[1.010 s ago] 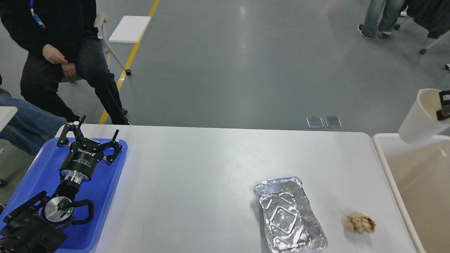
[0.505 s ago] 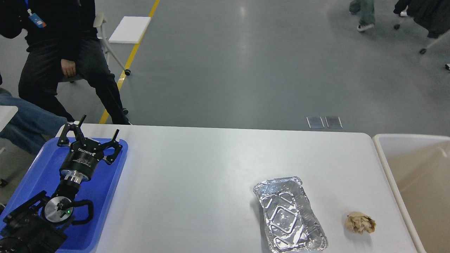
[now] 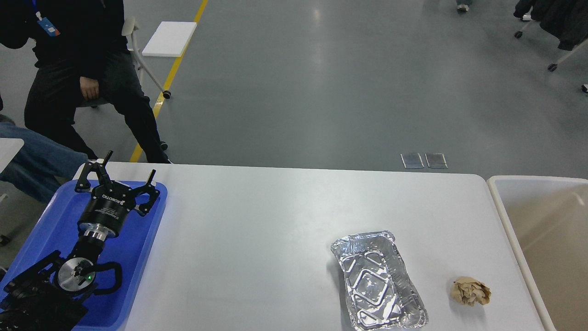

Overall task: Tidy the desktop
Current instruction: 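Carry the cup over the white bin and release it inside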

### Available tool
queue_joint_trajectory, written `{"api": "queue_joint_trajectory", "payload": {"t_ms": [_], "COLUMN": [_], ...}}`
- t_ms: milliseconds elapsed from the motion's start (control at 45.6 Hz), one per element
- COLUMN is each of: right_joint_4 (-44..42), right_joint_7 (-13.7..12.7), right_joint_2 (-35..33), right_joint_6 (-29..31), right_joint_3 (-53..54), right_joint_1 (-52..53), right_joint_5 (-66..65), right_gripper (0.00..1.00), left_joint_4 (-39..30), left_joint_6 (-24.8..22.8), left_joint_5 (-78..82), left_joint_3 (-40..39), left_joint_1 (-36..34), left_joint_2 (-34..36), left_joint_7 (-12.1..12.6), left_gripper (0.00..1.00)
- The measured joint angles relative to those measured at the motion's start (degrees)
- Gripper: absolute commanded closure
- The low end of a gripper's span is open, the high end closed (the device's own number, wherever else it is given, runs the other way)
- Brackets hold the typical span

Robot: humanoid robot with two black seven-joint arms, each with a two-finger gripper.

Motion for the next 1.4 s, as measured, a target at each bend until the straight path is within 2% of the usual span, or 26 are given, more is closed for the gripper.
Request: {"api": "queue_joint_trajectory", "payload": {"t_ms": [307, 505, 812, 1207, 1405], "right_joint_4": [-6.84, -10.66, -21.11, -38.03, -41.48], "right_joint_7": [0.06, 0.11, 0.10, 0.08, 0.08], "right_joint_2": [3.20, 6.71, 15.25, 25.52, 27.49], "right_joint_6": [-3.68, -9.29, -15.68, -18.46, -18.97], "right_joint_3": [12.85, 18.12, 20.99, 23.68, 25.23], "right_joint_1": [-16.00, -24.88, -36.15, -45.84, -47.58], "right_joint_5": [0.88, 2.10, 8.37, 14.24, 15.48], "right_gripper": [1.00, 1.00, 1.00, 1.00, 1.00], "left_joint_4": [0.00, 0.00, 0.00, 0.00, 0.00], "left_joint_6": [0.00, 0.00, 0.00, 0.00, 0.00], "left_joint_5": [0.00, -0.01, 0.00, 0.00, 0.00], "left_joint_3": [0.00, 0.00, 0.00, 0.00, 0.00], "left_joint_1": [0.01, 0.01, 0.01, 0.01, 0.01], "left_joint_2": [0.01, 0.01, 0.02, 0.01, 0.01], "left_joint_7": [0.00, 0.00, -0.01, -0.03, 0.01], "left_gripper": [0.01, 0.01, 0.01, 0.01, 0.01]}}
